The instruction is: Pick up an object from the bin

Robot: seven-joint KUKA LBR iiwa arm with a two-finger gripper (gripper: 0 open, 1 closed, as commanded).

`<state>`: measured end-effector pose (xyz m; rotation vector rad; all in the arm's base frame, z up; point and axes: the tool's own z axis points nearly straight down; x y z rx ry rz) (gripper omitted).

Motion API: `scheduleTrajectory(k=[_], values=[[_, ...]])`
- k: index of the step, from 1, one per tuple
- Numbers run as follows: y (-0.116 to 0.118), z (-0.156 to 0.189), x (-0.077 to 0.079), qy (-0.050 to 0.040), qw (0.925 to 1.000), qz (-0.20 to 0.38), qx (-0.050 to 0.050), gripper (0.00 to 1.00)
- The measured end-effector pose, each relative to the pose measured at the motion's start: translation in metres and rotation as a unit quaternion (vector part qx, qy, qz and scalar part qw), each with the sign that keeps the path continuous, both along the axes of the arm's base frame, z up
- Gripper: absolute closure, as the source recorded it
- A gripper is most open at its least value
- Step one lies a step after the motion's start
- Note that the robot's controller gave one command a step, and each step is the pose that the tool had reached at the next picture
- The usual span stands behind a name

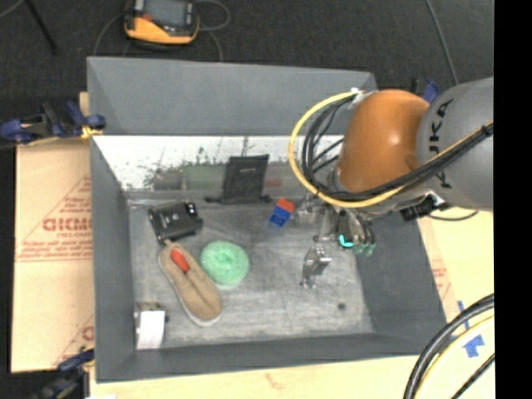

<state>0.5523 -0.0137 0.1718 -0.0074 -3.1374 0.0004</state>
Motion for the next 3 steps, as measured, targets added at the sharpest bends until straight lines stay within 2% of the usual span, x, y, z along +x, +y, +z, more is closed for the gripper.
scheduleTrajectory(k=[1,2,3], values=[[0.0,0.004,0.002,-0.004,1.0,0.0,0.0,0.0],[0.057,-0.054,0.014,-0.0073,0.9998,-0.017,0.001,0.0],[0.087,-0.084,0.008,-0.0009,1.0,-0.007,0.0,0.0]])
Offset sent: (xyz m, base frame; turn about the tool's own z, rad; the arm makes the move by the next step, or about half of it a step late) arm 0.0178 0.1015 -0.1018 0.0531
